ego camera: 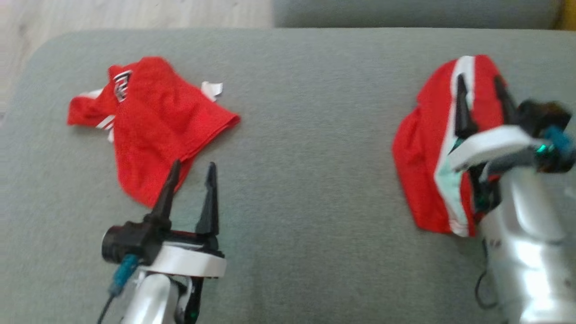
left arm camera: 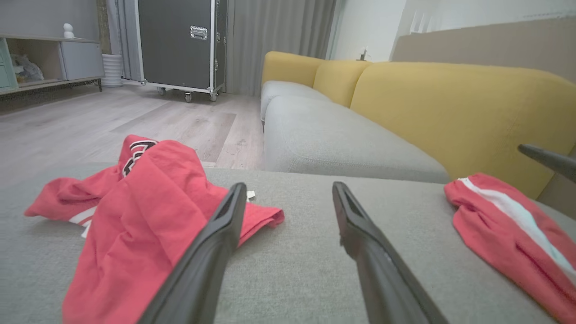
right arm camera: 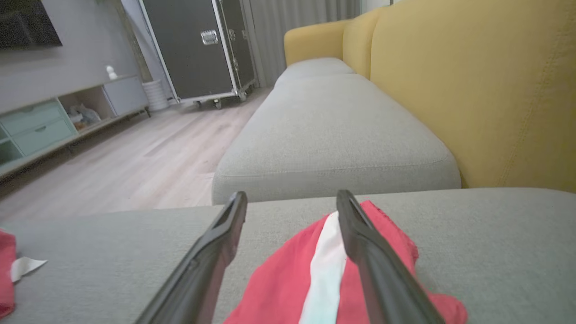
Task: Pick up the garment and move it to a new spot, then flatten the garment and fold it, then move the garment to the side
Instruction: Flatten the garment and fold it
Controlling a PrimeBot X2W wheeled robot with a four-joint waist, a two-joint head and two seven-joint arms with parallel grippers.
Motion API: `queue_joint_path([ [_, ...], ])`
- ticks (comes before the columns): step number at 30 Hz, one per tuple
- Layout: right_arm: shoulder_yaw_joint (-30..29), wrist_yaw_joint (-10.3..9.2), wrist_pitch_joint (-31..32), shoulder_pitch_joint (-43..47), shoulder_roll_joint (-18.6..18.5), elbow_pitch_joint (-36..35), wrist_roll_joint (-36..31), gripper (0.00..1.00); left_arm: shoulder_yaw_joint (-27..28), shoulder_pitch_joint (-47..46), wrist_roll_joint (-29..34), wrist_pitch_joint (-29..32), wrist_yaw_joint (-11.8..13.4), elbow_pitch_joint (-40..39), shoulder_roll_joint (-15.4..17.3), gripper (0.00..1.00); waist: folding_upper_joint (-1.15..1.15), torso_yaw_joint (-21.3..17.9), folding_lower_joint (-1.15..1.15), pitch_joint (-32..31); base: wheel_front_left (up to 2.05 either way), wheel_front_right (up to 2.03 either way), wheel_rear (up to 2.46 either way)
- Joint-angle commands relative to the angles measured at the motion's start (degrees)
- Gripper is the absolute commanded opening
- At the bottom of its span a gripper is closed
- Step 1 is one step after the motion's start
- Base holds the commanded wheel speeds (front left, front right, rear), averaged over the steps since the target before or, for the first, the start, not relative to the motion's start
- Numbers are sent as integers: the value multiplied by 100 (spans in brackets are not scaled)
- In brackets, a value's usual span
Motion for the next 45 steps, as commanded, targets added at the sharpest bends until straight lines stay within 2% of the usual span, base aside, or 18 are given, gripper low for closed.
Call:
queue_joint_path([
  [1, -228, -4, 153, -458, -11, 179, -368, 100, 68, -251, 184, -53, 48, -84, 10, 100, 0, 291, -1, 194, 0, 0, 0],
  [7, -1634, -4, 627, -1342, -138, 1167, -1287, 100, -140, -381, -11, -53, 104, -50, 10, 100, 0, 616, -1, 367, 0, 0, 0],
  [12, -2694, -4, 916, -1716, -292, 1558, -2184, 100, -254, -441, -85, -53, 141, -56, 10, 100, 0, 763, -1, 484, 0, 0, 0],
  [20, -3670, -4, 1334, -1928, -207, 1920, -3098, 100, -362, -508, -162, -53, 205, -94, 10, 100, 0, 828, -1, 603, 0, 0, 0],
  [21, -3730, -4, 1345, -1950, -192, 1983, -3183, 89, -375, -518, -171, -53, 212, -96, 10, 100, 0, 828, -1, 619, 0, 0, 0],
  [22, -3751, -4, 1310, -1980, -178, 2040, -3264, 23, -387, -528, -176, -53, 220, -96, 10, 100, 0, 824, -1, 631, 0, 0, 0],
  [23, -3750, -4, 1215, -2030, -157, 2113, -3296, 0, -393, -537, -178, -53, 227, -95, 10, 100, 0, 815, -1, 641, 0, 0, 0],
  [25, -3649, -4, 860, -2150, -120, 2237, -3344, 0, -382, -549, -172, -53, 241, -91, 10, 100, 0, 777, -1, 651, 0, 0, 0],
  [29, -3061, -4, -121, -2438, -37, 2630, -3327, 0, -271, -511, -129, -53, 261, -67, 10, 100, 0, 611, -1, 574, 0, 0, 0],
  [32, -2172, -4, -327, -2663, -14, 3114, -3140, 0, -176, -460, -87, -53, 237, -33, 9, 100, 0, 476, -1, 452, 0, 0, 0],
  [35, -415, -4, -337, -2714, -11, 3192, -2078, 0, -135, -454, -49, -53, 187, 8, 9, 100, 0, 396, -1, 316, 0, 0, 0],
  [39, 2477, -4, -339, -1458, -10, 2030, -223, 0, -43, -378, 15, -53, 164, 28, 9, 100, 0, 174, -1, 94, 0, 0, 0],
  [41, 3478, -4, -340, -1015, -9, 1664, 250, 0, 10, -310, 35, -53, 173, 8, 9, 100, 0, 53, -1, -2, 0, 0, 0],
  [43, 4126, -4, -261, -775, -9, 1518, 588, 0, 55, -253, 44, -53, 168, -1, 9, 100, 0, -35, -1, -80, 0, 0, 0],
  [44, 4348, -4, -213, -692, -9, 1470, 748, 15, 70, -227, 48, -53, 163, 2, 9, 100, 0, -75, -1, -126, 0, 0, 0],
  [45, 4529, -4, -170, -621, -9, 1440, 889, 100, 82, -201, 52, -53, 157, 7, 9, 100, 0, -110, -1, -173, 0, 0, 0],
])
